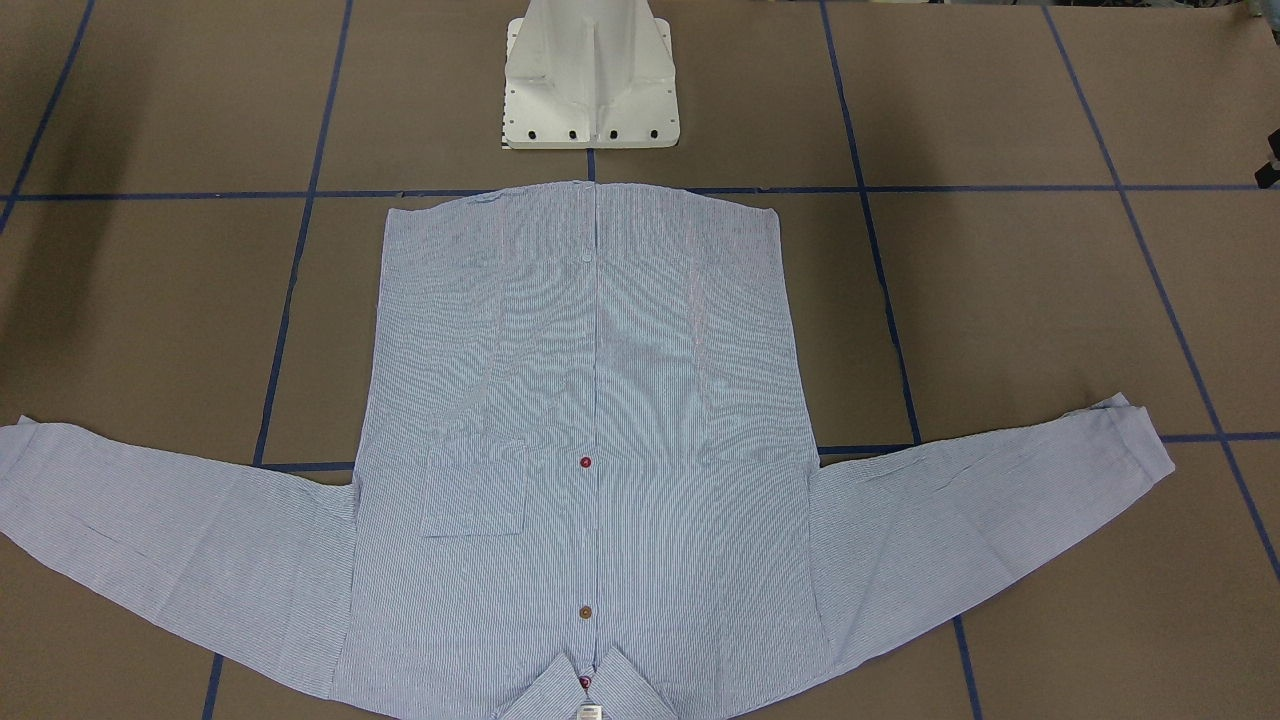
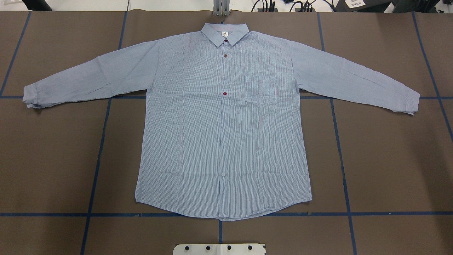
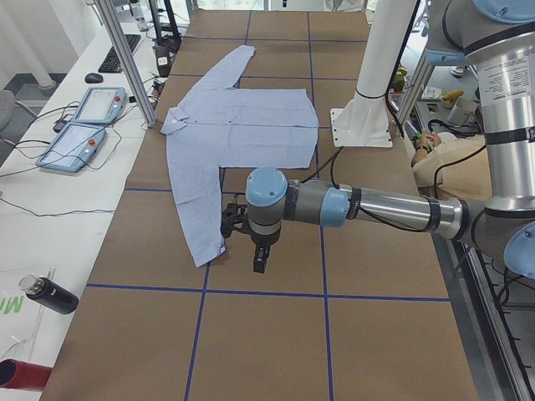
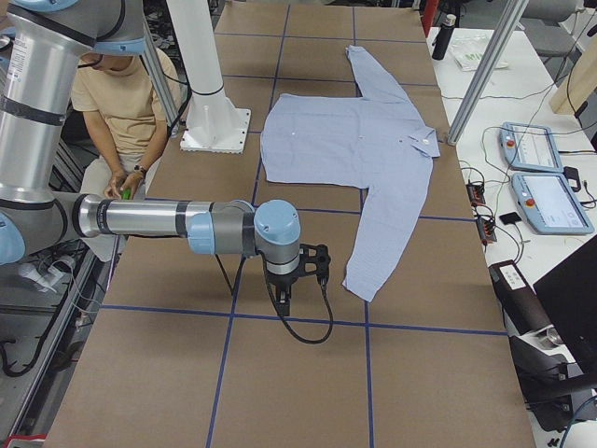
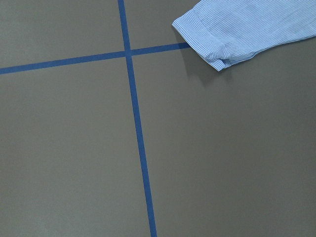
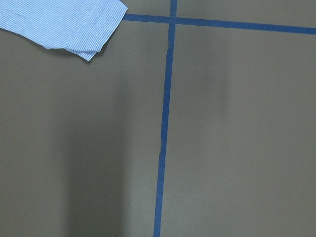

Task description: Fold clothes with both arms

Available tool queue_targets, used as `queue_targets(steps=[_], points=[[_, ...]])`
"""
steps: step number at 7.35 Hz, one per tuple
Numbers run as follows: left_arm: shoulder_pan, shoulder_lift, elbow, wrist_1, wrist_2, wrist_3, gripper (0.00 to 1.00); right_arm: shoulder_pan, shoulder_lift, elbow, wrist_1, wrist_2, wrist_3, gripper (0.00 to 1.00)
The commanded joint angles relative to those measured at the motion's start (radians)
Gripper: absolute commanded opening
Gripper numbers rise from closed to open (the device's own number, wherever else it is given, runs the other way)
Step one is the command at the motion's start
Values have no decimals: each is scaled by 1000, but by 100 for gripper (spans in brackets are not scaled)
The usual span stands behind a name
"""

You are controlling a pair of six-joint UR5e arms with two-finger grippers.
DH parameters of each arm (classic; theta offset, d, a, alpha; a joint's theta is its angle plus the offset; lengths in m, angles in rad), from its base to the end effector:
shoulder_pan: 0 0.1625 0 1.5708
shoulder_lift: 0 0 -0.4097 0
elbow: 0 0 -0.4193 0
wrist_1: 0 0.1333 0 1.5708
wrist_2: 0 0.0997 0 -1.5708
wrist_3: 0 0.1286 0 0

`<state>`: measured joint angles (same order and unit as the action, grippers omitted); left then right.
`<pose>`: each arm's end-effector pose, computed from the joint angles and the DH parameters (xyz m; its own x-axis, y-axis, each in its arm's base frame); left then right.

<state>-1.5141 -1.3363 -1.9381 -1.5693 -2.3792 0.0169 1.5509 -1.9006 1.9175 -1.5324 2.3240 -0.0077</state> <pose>-0.0158 -0.4325 0.5805 0.6831 0.1504 -0.7146 -0.0677 0.9874 0.1430 0.0375 -0.3921 0.6312 0.7284 -0.0600 0.6825 0.0255 0.9978 0.0605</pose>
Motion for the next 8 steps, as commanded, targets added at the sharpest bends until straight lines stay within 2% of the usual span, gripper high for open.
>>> queue_targets(steps=[1, 4, 6, 7, 8], points=[[0, -3, 2, -36, 0, 0, 100, 0, 2, 0, 0, 0, 0, 100], [0, -3, -7, -142, 3, -2, 100, 1, 9, 17, 26, 2, 3, 100], [0, -15, -7, -310, 1, -5, 100, 0, 88, 23, 28, 17, 17, 100], [0, -61, 20, -419, 23, -8, 100, 0, 156, 17, 58, 26, 17, 100], [-3, -95, 24, -481, 111, -9, 100, 1, 181, 20, 93, 26, 18, 100]])
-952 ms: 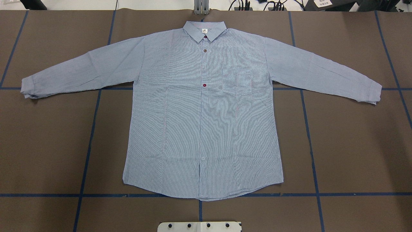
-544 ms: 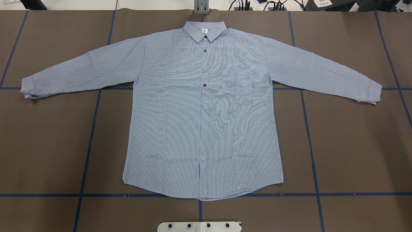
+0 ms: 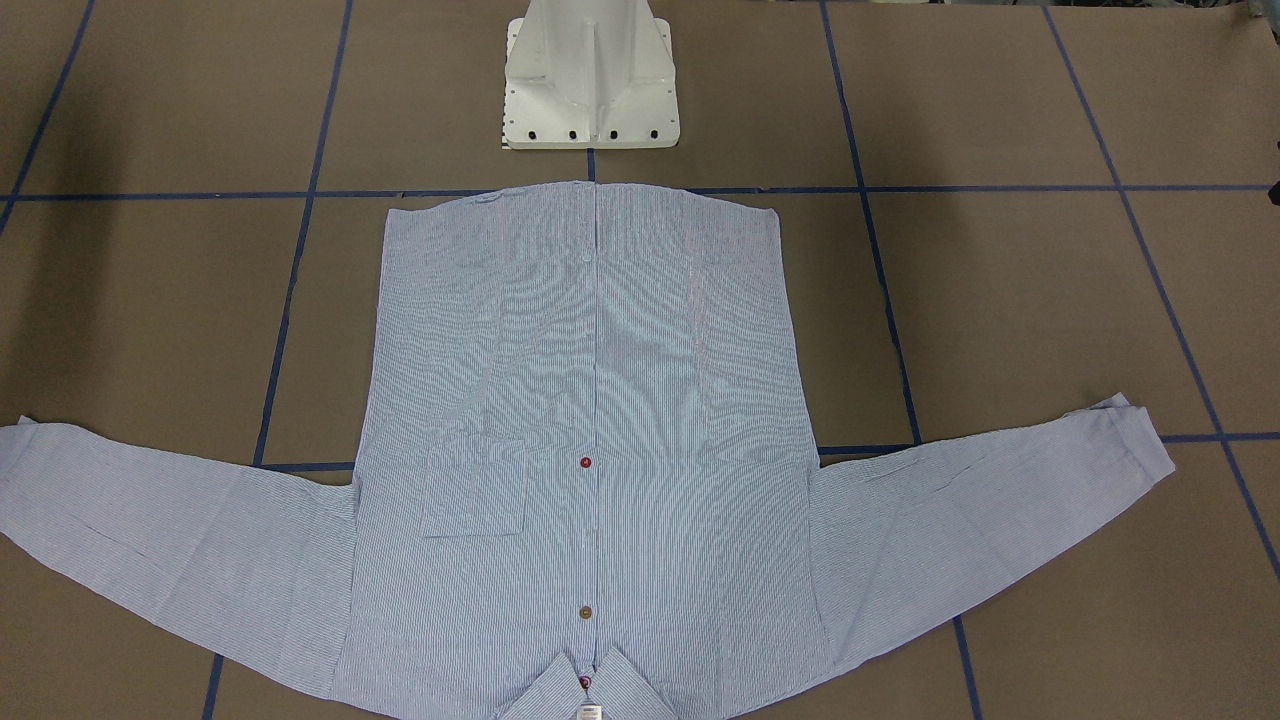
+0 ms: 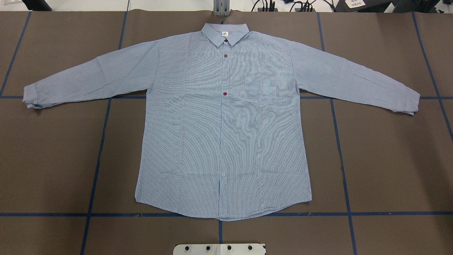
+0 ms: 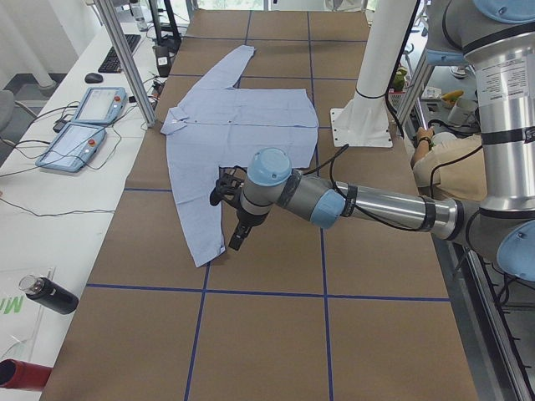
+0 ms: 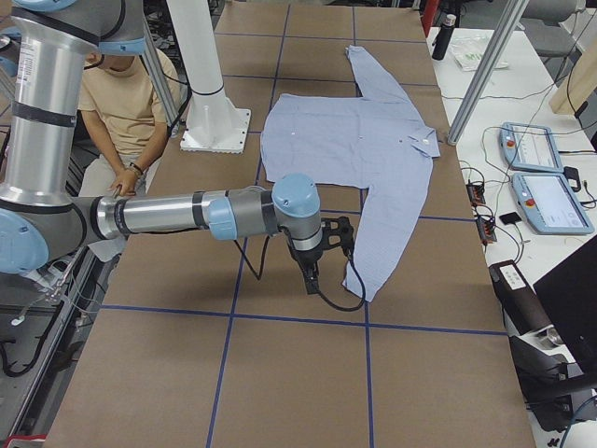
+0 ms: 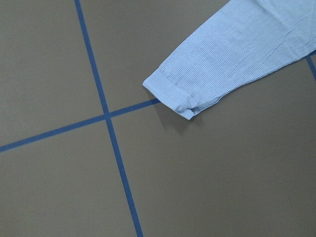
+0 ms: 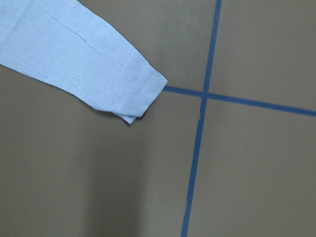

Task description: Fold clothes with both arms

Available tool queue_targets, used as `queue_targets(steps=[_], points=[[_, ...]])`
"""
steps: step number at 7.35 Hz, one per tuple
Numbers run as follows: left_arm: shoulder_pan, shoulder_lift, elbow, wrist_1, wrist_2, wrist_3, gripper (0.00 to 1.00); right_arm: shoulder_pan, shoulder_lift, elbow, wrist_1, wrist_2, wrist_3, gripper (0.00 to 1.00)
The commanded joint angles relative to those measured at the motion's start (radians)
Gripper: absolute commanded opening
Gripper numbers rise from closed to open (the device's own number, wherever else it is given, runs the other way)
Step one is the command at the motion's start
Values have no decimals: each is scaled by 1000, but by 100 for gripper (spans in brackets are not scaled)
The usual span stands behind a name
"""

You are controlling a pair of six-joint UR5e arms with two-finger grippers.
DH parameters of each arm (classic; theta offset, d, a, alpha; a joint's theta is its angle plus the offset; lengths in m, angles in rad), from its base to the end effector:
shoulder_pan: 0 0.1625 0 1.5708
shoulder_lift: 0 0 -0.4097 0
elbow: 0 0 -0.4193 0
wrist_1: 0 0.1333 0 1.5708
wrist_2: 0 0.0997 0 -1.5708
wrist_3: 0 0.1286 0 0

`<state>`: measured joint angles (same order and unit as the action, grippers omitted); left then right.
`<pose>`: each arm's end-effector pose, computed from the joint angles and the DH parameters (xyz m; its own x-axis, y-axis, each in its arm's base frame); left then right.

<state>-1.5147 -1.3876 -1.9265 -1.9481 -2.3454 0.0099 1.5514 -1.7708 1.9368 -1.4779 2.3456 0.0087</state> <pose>-0.0169 -0.4732 0.5196 0.6926 0.4134 -0.5911 -0.0547 0.8472 0.5284 0.0346 -0.4528 0.5581 0.7111 -0.1845 0.6785 0.0126 0.9681 0.2501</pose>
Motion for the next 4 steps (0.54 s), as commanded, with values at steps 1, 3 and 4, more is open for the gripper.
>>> queue_targets(steps=[1, 3, 4], points=[[-1, -74, 21, -148, 139, -7, 100, -1, 88, -9, 66, 7, 25, 100], [-1, -113, 38, -153, 136, -4, 100, 1, 97, -10, 77, 4, 68, 100], [-1, -113, 40, -153, 132, -4, 100, -16, 112, -9, 123, -2, 66, 100]])
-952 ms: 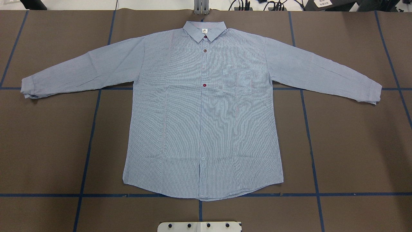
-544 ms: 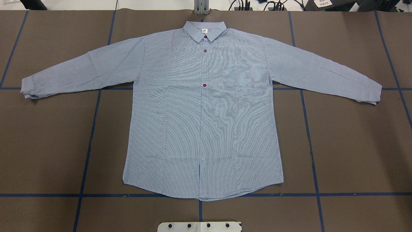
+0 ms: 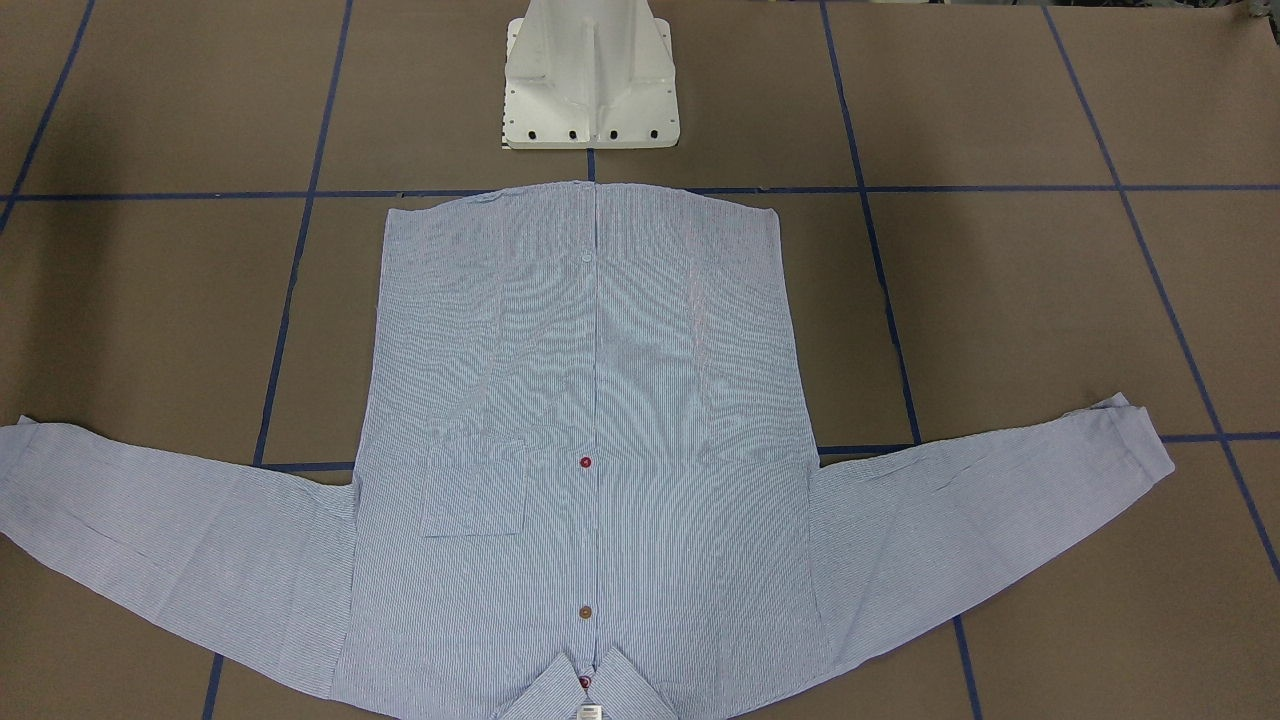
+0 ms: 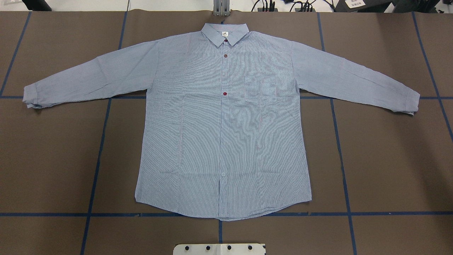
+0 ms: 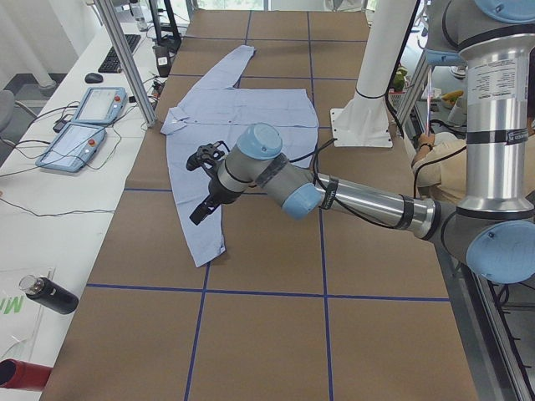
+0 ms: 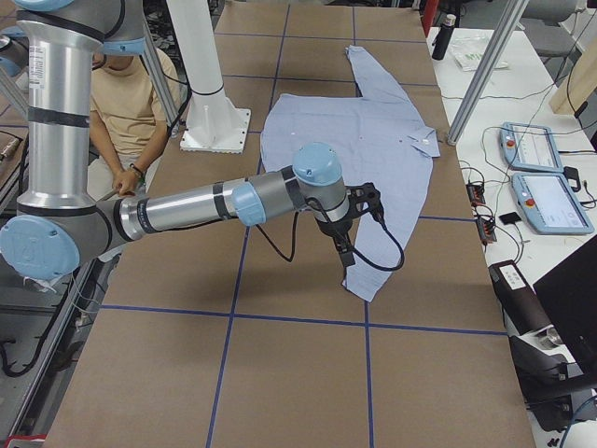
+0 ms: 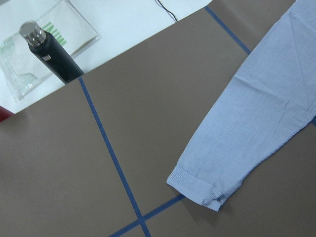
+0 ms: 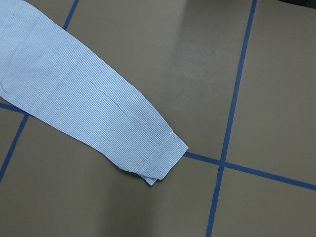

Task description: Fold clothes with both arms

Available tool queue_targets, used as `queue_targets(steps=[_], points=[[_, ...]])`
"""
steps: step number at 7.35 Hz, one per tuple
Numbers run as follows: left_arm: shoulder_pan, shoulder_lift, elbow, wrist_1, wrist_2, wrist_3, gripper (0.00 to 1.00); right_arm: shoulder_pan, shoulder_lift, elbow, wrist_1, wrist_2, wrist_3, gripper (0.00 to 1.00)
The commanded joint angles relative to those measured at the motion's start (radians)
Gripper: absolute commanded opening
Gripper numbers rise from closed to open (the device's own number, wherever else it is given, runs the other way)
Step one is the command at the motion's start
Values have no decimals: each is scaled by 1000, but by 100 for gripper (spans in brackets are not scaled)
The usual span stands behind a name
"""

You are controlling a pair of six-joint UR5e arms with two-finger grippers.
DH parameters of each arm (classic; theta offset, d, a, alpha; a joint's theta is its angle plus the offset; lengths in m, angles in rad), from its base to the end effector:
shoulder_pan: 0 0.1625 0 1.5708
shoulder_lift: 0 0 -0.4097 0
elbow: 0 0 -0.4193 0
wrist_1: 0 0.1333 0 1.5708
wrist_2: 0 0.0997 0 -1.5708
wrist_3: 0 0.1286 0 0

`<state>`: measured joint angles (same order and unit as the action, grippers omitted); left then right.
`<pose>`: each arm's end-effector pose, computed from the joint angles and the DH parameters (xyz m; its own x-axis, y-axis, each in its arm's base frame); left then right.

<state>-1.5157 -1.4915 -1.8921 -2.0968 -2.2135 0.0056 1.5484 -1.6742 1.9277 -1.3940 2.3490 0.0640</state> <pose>-0.0276 -0.5202 0.4752 0.7761 0.4638 -0.4272 -0.0440 0.7156 0.6971 0.0320 -0.4933 0.5065 0.7053 -0.2500 0.6634 -0.0248 0.9265 0.3755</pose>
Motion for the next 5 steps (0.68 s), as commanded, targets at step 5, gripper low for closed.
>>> queue_targets(steps=[5], points=[[0, -3, 7, -6, 0, 1, 100, -336, 37, -218, 562, -201, 584, 99]])
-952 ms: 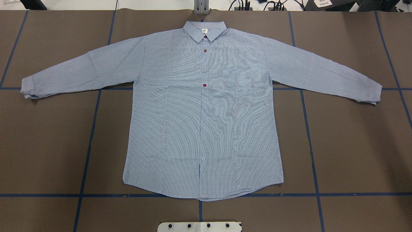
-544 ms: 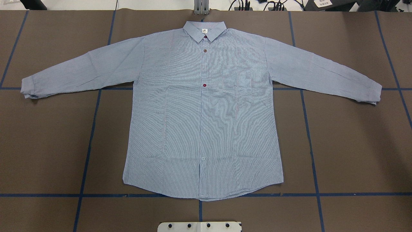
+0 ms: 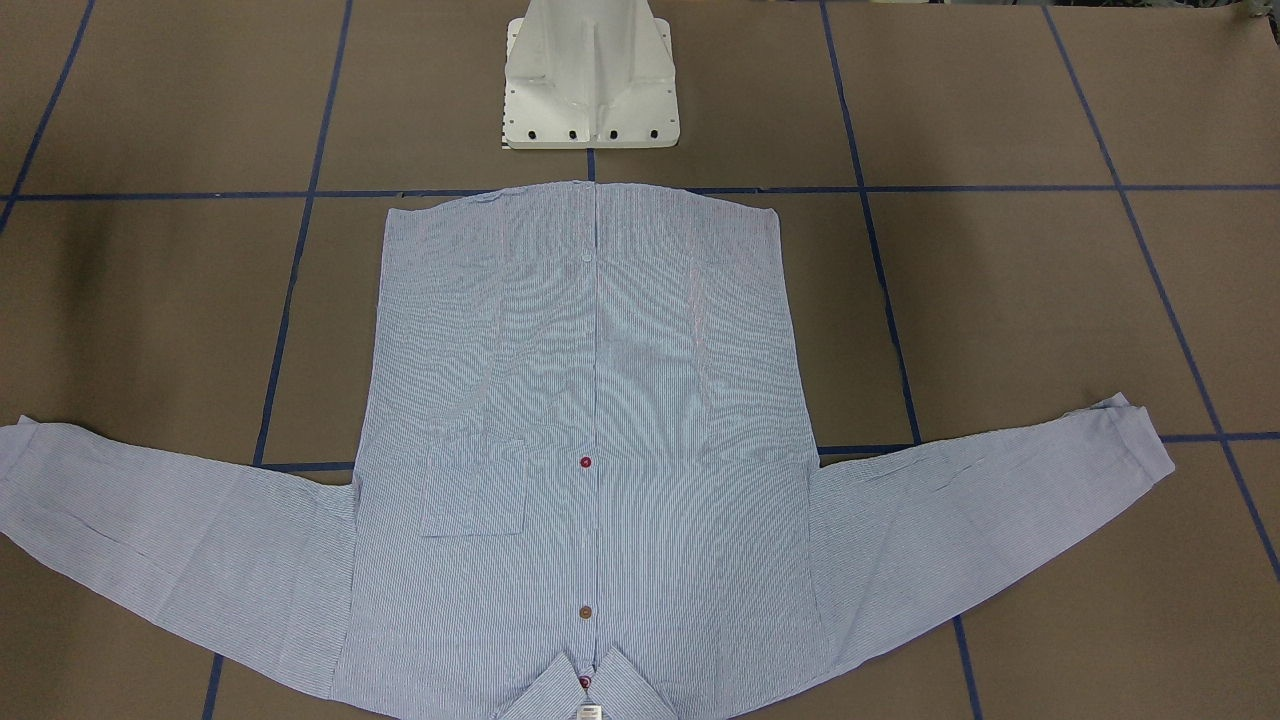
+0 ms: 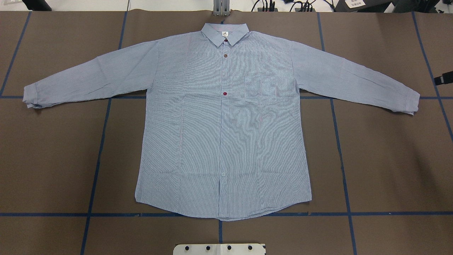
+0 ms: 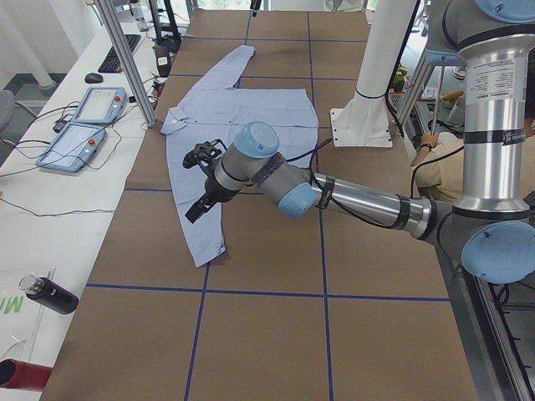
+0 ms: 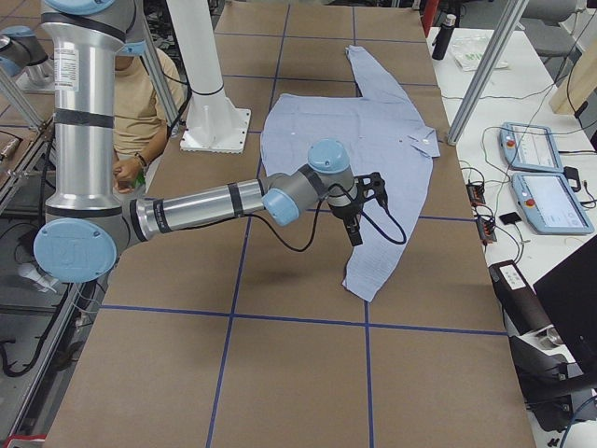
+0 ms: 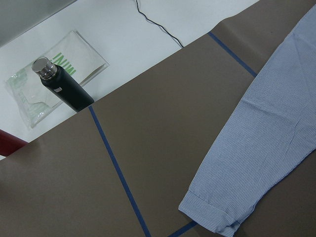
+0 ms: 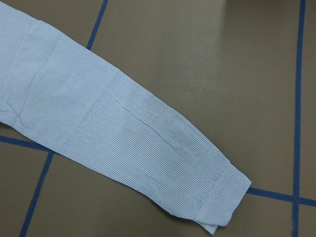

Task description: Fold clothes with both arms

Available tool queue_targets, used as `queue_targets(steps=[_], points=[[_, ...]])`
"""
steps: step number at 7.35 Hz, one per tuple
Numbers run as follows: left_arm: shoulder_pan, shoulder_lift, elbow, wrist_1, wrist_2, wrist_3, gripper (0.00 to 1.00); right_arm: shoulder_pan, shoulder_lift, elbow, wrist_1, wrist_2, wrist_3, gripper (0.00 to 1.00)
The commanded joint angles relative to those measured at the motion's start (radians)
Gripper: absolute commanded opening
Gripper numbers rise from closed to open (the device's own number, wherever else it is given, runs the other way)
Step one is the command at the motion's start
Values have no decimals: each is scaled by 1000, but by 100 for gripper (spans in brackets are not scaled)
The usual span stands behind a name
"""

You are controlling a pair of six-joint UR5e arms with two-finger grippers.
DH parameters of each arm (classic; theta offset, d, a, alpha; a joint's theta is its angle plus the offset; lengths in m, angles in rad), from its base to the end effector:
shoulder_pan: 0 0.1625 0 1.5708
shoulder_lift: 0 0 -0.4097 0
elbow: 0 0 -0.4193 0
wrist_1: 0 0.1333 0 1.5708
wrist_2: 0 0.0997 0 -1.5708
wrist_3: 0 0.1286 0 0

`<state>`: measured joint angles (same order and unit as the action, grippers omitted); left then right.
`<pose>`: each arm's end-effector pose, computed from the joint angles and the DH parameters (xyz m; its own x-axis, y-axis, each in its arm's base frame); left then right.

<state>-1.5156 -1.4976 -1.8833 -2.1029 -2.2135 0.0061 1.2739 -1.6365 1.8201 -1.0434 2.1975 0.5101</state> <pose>-0.0274 -0.5229 0.4760 0.7760 0.4657 -0.4254 -0.0443 0.7130 0.6998 -0.0994 -0.5227 0.5086 0.6865 -0.1724 0.7064 -0.1300 0.9267 0.3525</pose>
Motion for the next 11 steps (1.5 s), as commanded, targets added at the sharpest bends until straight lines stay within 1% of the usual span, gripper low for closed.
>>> queue_targets(steps=[1, 2, 3, 4, 5, 6, 7, 11], points=[[-1, 8, -5, -2, 0, 0, 100, -74, 0, -245, 420, -50, 198, 98], [-2, 13, -7, -11, 0, 0, 100, -90, 3, -351, 585, -51, 256, 97], [0, 14, -2, -22, 0, 0, 100, -93, 3, -413, 656, -51, 260, 92], [0, 14, -2, -22, 0, 0, 100, -93, 3, -451, 681, -51, 262, 89], [0, 14, -2, -22, 0, 0, 100, -96, 3, -468, 684, -55, 262, 87], [0, 14, -2, -22, 0, 0, 100, -113, 3, -497, 687, -85, 260, 84], [0, 14, -2, -22, 0, 0, 100, -134, 3, -498, 686, -122, 262, 83], [0, 14, -2, -22, 0, 3, 100, -200, 4, -510, 686, -205, 262, 77]])
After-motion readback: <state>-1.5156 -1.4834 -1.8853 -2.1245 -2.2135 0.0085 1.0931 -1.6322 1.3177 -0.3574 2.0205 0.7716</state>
